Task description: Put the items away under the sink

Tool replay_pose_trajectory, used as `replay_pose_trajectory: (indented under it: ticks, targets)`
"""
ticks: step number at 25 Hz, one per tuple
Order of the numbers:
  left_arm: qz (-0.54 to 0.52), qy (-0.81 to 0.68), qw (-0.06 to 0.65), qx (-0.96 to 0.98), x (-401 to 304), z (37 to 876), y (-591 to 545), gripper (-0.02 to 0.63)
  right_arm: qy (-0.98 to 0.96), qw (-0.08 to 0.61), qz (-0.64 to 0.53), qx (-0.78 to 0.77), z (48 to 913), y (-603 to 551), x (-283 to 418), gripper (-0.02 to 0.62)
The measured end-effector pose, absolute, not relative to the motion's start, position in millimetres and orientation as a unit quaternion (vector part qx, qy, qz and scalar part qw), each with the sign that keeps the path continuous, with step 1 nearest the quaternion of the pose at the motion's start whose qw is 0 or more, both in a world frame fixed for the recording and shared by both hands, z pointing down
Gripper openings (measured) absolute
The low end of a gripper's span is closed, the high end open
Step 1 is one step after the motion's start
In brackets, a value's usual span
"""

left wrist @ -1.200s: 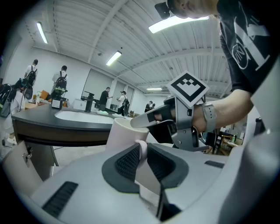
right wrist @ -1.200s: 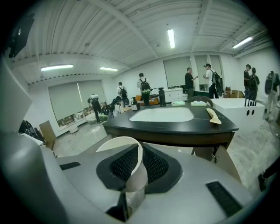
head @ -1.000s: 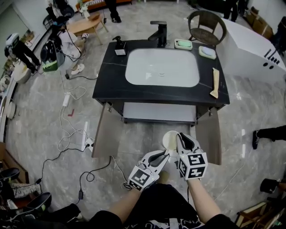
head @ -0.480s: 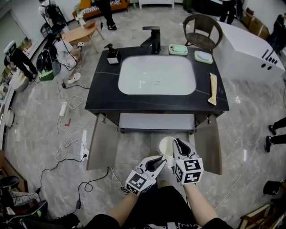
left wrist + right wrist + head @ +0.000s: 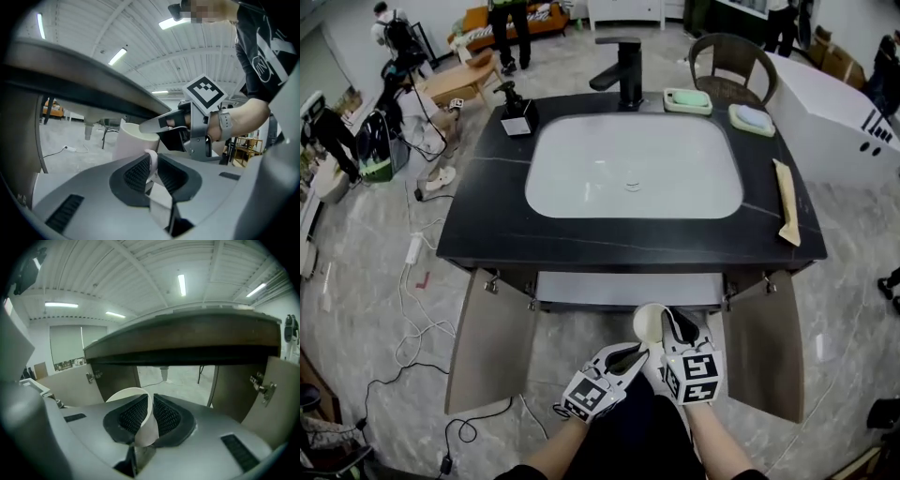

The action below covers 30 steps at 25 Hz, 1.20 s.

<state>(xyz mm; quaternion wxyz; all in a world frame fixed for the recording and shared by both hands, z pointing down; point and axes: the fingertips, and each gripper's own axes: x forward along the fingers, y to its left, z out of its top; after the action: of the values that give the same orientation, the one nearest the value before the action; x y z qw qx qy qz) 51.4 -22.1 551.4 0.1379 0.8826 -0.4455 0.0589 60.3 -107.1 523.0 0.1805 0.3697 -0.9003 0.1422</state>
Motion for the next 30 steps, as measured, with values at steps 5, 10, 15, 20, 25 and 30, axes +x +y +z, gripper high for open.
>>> replay_pose_trajectory:
  ticks: [5, 10, 15, 20, 25, 30]
  targets:
    - [0.051, -0.440, 0.132, 0.887, 41, 658, -51, 0.052, -0.906, 0.182, 0.123, 0.361, 629, -135, 46, 0.052]
    - [0.058, -0.432, 0.107, 0.894, 30, 746, -70, 0.053, -0.908, 0.165, 0.118, 0.366, 718, -154, 37, 0.052]
    - [0.038, -0.445, 0.103, 0.889, 22, 801, -76, 0.054, -0.917, 0.155, 0.104, 0.353, 771, -159, 25, 0.052]
    - [0.040, -0.472, 0.106, 0.874, 14, 832, -79, 0.053, -0.923, 0.155, 0.098, 0.337, 802, -163, 14, 0.052]
    - [0.034, -0.490, 0.142, 0.859, 3, 849, -87, 0.052, -0.925, 0.167, 0.114, 0.323, 817, -171, -1, 0.052]
    - [0.036, -0.496, 0.148, 0.855, -5, 853, -101, 0.051, -0.927, 0.160, 0.126, 0.315, 823, -186, -9, 0.052]
